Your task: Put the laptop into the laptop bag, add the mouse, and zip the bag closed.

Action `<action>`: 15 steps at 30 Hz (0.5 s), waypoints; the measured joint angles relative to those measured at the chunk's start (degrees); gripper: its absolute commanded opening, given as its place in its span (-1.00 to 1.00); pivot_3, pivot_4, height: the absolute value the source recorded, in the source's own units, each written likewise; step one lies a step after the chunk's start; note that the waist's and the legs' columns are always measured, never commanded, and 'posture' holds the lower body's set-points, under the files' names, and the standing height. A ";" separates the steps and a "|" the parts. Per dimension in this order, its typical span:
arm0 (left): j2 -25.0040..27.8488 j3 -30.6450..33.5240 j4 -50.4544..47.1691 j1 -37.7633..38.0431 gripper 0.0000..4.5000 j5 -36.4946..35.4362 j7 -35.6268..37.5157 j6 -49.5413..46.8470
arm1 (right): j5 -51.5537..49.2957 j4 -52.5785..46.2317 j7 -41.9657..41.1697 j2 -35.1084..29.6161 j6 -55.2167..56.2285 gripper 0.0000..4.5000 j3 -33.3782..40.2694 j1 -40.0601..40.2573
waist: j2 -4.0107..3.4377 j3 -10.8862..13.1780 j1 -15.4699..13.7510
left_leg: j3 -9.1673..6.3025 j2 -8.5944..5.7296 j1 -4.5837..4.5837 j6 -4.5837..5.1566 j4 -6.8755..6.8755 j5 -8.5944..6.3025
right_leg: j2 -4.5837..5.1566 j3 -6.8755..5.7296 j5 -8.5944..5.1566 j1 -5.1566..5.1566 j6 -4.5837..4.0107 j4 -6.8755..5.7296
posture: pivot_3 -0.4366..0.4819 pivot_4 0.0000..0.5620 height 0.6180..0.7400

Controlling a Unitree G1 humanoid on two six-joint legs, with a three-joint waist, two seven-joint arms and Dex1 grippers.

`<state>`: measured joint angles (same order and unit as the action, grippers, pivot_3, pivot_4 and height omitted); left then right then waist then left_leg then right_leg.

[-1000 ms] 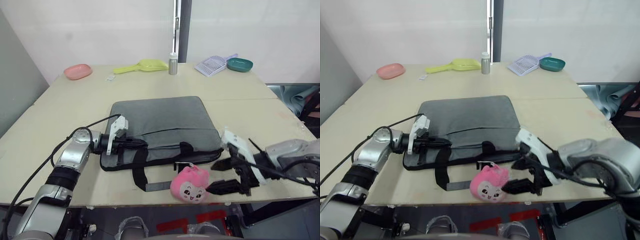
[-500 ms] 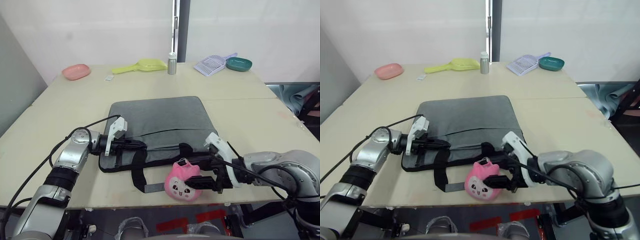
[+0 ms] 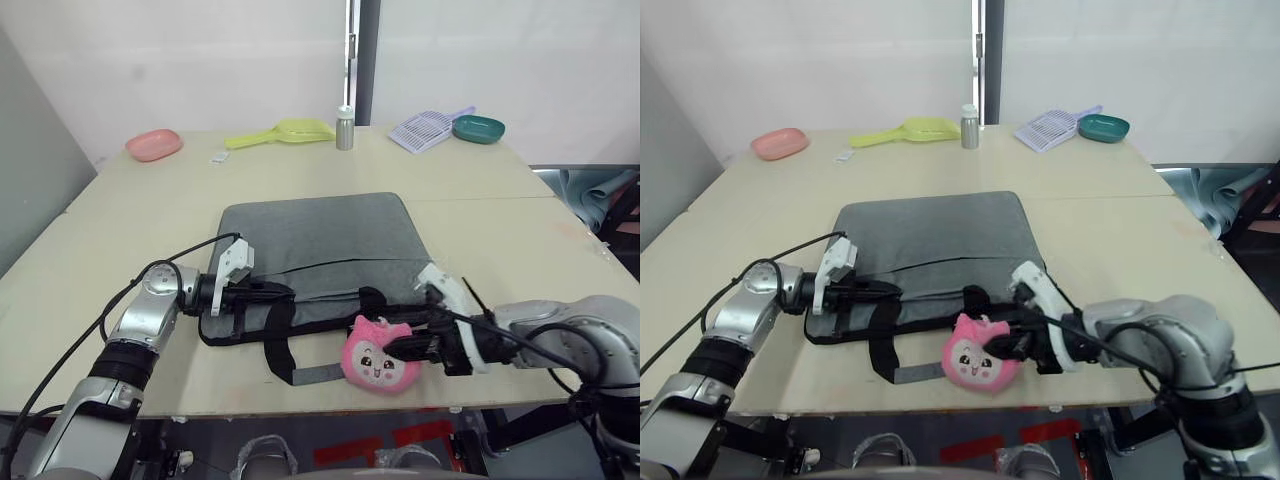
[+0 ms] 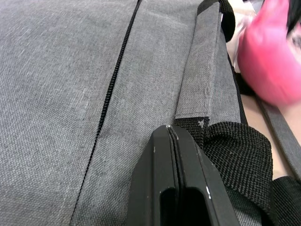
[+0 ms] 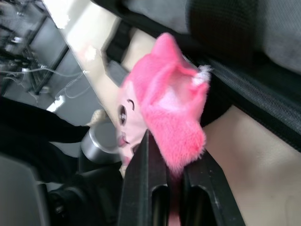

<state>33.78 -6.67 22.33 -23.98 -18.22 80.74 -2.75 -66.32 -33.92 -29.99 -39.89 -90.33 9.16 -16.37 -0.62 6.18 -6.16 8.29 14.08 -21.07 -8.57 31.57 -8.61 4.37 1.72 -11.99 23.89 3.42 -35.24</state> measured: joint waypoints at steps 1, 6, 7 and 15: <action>-0.24 -0.09 -0.17 0.16 -1.00 0.04 0.05 0.27 | -1.75 -0.37 -0.78 -1.61 -0.05 -0.98 1.57 0.42 | -0.05 -0.03 -0.18 | 0.00 0.00 -0.02 0.02 -0.02 -0.01 | 0.01 -0.01 0.00 0.00 0.00 0.05 | -0.05 -0.47 1.00; -1.77 -0.85 -0.66 0.88 -1.00 0.17 0.43 1.73 | -6.69 -2.32 -4.29 -10.16 1.06 -0.98 5.75 5.84 | -0.37 -0.24 -0.97 | 0.02 -0.04 -0.01 0.28 -0.04 -0.16 | 0.07 -0.01 -0.01 -0.06 0.02 0.15 | -0.05 -0.47 1.00; -1.84 -0.89 -0.64 1.05 -1.00 0.21 0.49 1.84 | -7.08 -2.82 -4.99 -11.75 1.35 -0.98 6.12 6.36 | -0.46 -0.30 -0.98 | 0.06 -0.06 0.03 0.30 -0.04 -0.17 | 0.08 0.03 -0.02 -0.06 0.03 0.15 | -0.05 -0.47 1.00; -2.94 -1.50 -0.01 0.97 -1.00 0.48 1.28 2.75 | -2.81 -4.97 -10.18 -23.56 8.23 -0.98 5.29 13.81 | -0.56 -0.53 -1.28 | 0.06 -0.19 0.02 0.39 -0.03 -0.21 | 0.25 0.05 -0.11 -0.10 0.22 0.16 | -0.05 -0.47 1.00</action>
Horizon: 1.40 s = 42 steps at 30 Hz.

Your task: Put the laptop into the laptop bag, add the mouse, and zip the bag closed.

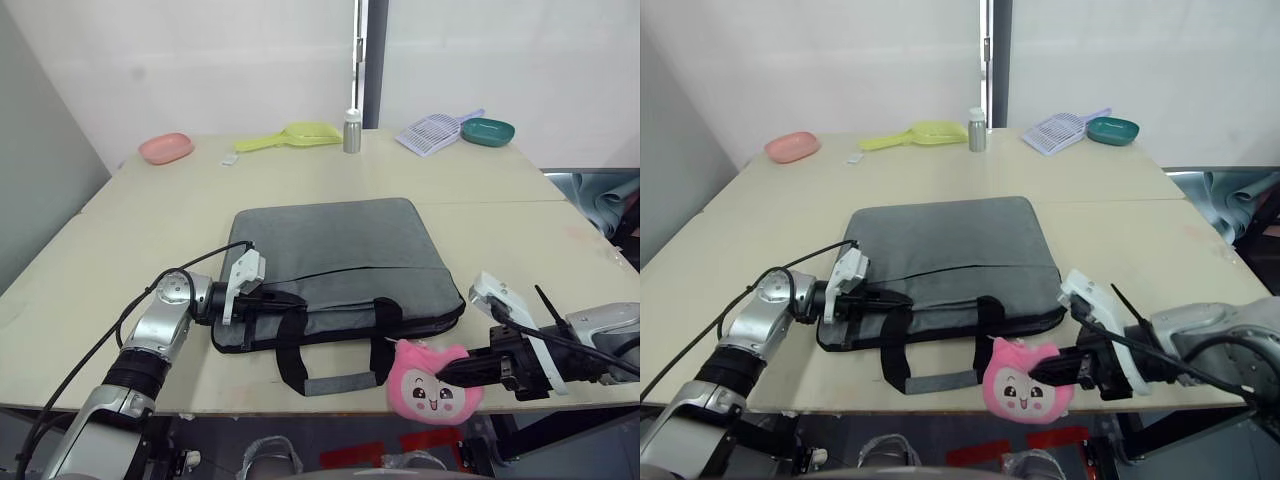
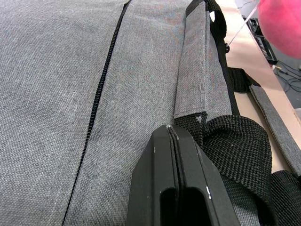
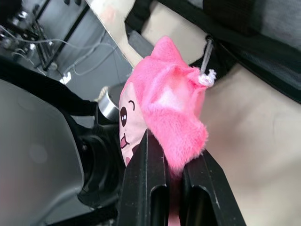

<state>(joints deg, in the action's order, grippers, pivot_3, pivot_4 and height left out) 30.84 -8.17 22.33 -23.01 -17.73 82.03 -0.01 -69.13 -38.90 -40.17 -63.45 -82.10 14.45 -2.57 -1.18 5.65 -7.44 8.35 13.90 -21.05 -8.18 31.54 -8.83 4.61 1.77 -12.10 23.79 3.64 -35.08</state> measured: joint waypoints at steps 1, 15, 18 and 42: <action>-0.04 -0.02 0.07 0.00 -1.00 0.00 0.06 0.04 | 2.44 0.07 -1.26 -2.42 1.95 -0.98 -0.85 1.74 | -0.01 -0.01 -0.05 | 0.01 -0.02 -0.01 0.02 0.00 -0.02 | 0.03 0.00 -0.01 0.00 0.02 0.01 | -0.05 -0.47 1.00; 0.50 0.23 0.40 1.00 -1.00 -0.04 0.37 0.30 | 36.81 23.53 -18.72 -16.94 32.01 -0.98 -18.13 -0.66 | 0.02 -0.23 1.69 | 0.09 -0.60 -0.03 0.48 0.10 -0.13 | 0.64 0.03 -0.14 -0.04 0.23 -0.05 | -0.05 -0.47 1.00; 0.90 0.47 0.30 1.48 -1.00 -0.05 0.38 0.37 | 46.96 32.47 -19.21 -12.42 36.80 -0.98 -25.95 -13.07 | 0.19 -0.40 2.46 | 0.10 -0.69 -0.05 0.62 0.30 -0.16 | 0.72 0.05 -0.12 -0.12 0.21 -0.08 | -0.05 -0.47 1.00; 0.59 0.03 -0.51 2.10 -1.00 0.08 0.90 1.11 | 79.17 54.29 -13.75 15.69 55.13 -0.98 -39.08 -41.12 | 0.14 -0.48 3.32 | 0.11 -0.70 -0.02 0.69 0.40 -0.17 | 0.77 0.04 -0.06 -0.14 0.11 -0.25 | -0.05 -0.47 1.00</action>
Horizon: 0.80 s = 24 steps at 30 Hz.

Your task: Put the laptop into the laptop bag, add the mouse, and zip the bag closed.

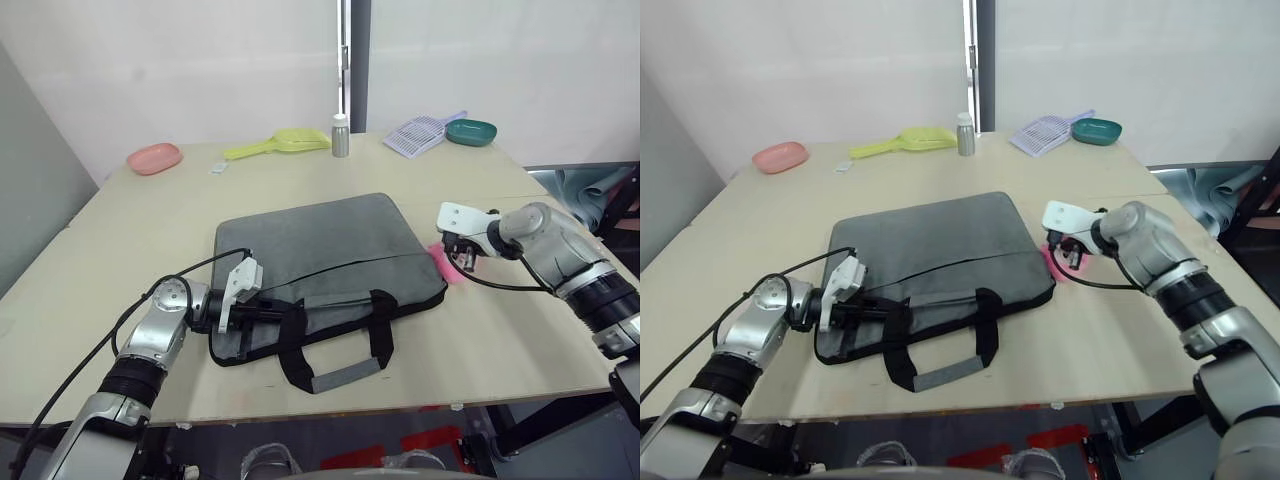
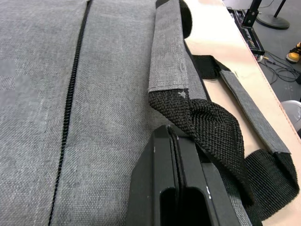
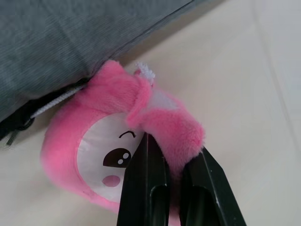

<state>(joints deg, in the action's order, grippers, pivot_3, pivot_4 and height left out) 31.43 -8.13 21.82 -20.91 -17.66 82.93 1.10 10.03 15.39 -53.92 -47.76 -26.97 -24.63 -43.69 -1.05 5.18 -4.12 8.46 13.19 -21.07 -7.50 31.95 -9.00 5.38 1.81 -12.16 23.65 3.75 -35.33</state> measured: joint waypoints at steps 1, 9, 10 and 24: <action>-0.07 0.00 -0.03 0.03 -1.00 0.00 0.08 0.01 | 0.56 0.58 0.71 0.50 0.26 -0.98 0.07 -0.27 | -0.01 0.00 -0.04 | 0.01 0.00 0.00 0.00 0.00 0.00 | 0.00 0.00 0.00 0.01 0.00 0.01 | -0.05 -0.47 1.00; -0.15 -0.02 -0.77 0.62 -1.00 0.00 0.20 0.14 | 2.34 4.34 3.95 2.65 1.02 -0.98 1.99 -1.83 | -0.04 -0.01 0.21 | 0.04 0.00 0.01 0.00 -0.09 0.00 | 0.00 0.00 0.00 0.02 0.00 0.05 | -0.05 -0.47 1.00; -0.15 -0.02 -0.80 0.64 -1.00 0.00 0.20 0.14 | 2.55 4.36 4.36 2.91 1.07 -0.98 2.16 -1.83 | -0.04 0.00 0.24 | 0.04 0.00 0.01 -0.01 -0.10 0.00 | 0.00 0.00 0.00 0.03 0.00 0.07 | -0.05 -0.47 1.00; -0.19 0.31 -2.04 -0.38 -1.00 -0.32 0.13 -2.91 | -11.13 -5.24 -5.25 0.95 -21.30 0.86 15.12 1.67 | -0.15 0.22 -0.34 | 0.07 0.02 0.01 -0.01 -0.23 0.00 | -0.02 0.00 0.00 0.07 0.00 0.16 | -0.05 -0.47 1.00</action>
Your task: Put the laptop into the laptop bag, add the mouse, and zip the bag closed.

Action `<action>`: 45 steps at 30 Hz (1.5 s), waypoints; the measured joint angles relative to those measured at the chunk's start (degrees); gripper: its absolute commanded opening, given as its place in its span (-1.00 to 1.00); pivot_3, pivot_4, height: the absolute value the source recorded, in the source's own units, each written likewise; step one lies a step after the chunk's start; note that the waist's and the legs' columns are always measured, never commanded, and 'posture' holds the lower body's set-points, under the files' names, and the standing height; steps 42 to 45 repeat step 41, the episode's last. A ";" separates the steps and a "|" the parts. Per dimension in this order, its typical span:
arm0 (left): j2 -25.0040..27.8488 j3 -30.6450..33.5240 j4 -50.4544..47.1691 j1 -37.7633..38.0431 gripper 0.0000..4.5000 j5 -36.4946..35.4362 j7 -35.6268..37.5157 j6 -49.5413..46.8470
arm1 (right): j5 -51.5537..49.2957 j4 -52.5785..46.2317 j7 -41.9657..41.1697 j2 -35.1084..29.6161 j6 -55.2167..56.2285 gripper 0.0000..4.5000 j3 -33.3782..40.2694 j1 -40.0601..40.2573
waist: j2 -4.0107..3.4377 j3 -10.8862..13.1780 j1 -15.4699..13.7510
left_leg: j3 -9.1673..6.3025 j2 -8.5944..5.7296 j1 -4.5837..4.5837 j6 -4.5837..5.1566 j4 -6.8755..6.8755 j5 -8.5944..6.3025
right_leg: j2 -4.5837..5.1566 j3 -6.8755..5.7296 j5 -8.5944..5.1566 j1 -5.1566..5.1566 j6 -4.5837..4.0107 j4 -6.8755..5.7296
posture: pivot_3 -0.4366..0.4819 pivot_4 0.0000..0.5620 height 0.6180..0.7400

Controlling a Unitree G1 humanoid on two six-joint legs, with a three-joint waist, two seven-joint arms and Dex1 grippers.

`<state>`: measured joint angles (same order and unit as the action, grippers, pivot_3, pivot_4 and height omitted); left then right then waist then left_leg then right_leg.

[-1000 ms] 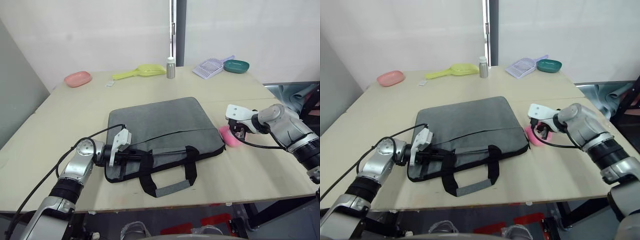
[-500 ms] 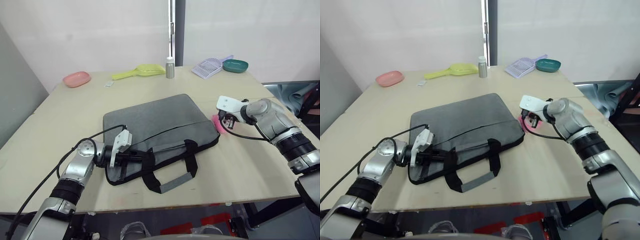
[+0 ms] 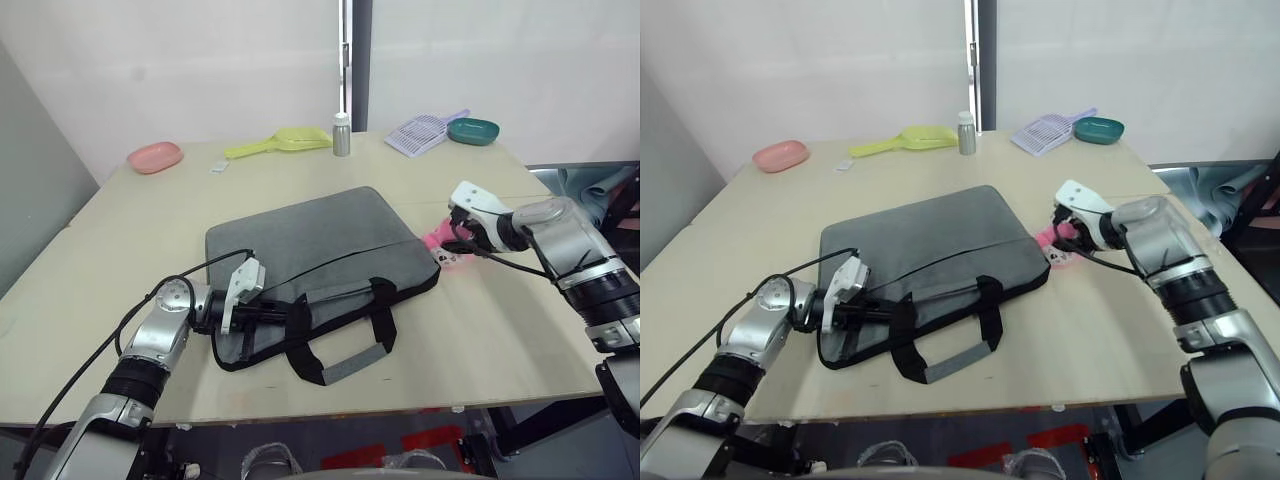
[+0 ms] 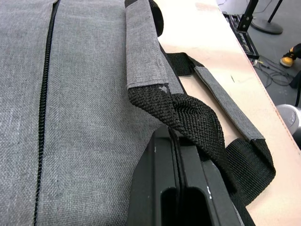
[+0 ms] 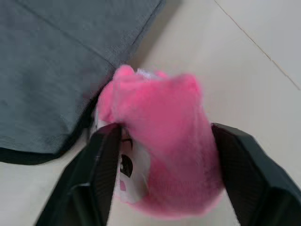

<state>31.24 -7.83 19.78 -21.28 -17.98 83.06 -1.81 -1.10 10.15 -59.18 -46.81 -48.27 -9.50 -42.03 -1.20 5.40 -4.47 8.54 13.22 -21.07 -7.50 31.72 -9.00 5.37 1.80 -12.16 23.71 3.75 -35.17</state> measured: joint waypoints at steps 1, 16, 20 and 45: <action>0.28 0.27 -0.93 0.05 -1.00 -0.39 -0.03 -1.08 | -1.33 0.05 -0.26 -0.75 -1.58 0.98 1.45 -0.01 | -0.05 0.13 -0.04 | 0.00 0.00 -0.03 0.00 0.00 0.00 | 0.00 0.00 0.00 0.04 0.00 0.00 | -0.05 -0.47 1.00; 6.39 8.64 -11.16 -1.89 -0.29 -7.20 -6.73 -15.25 | -19.50 -0.32 -3.37 -10.89 -14.64 1.00 22.14 2.09 | 1.19 1.66 -0.68 | -0.06 0.17 -1.22 0.64 0.13 0.30 | -0.19 -0.13 0.04 1.17 -0.07 -0.02 | -0.05 -0.47 1.00; 10.93 15.36 -15.20 -1.19 0.34 -11.18 -9.05 -18.93 | -26.23 -5.70 -5.32 -11.24 -17.09 1.00 28.38 9.89 | 1.23 1.76 -1.05 | -0.08 0.19 -1.30 0.71 0.26 0.17 | -0.19 -0.16 0.03 1.18 -0.10 -0.01 | -0.05 -0.47 1.00; 35.23 54.40 -13.19 31.33 0.99 -15.05 -4.48 -38.08 | -37.90 -10.93 -10.87 -13.18 -11.01 1.00 39.78 31.87 | 1.46 2.01 -0.97 | -0.08 0.24 -0.98 0.61 0.62 -0.05 | -0.15 -0.14 -0.01 0.88 -0.18 -0.11 | -0.05 -0.47 1.00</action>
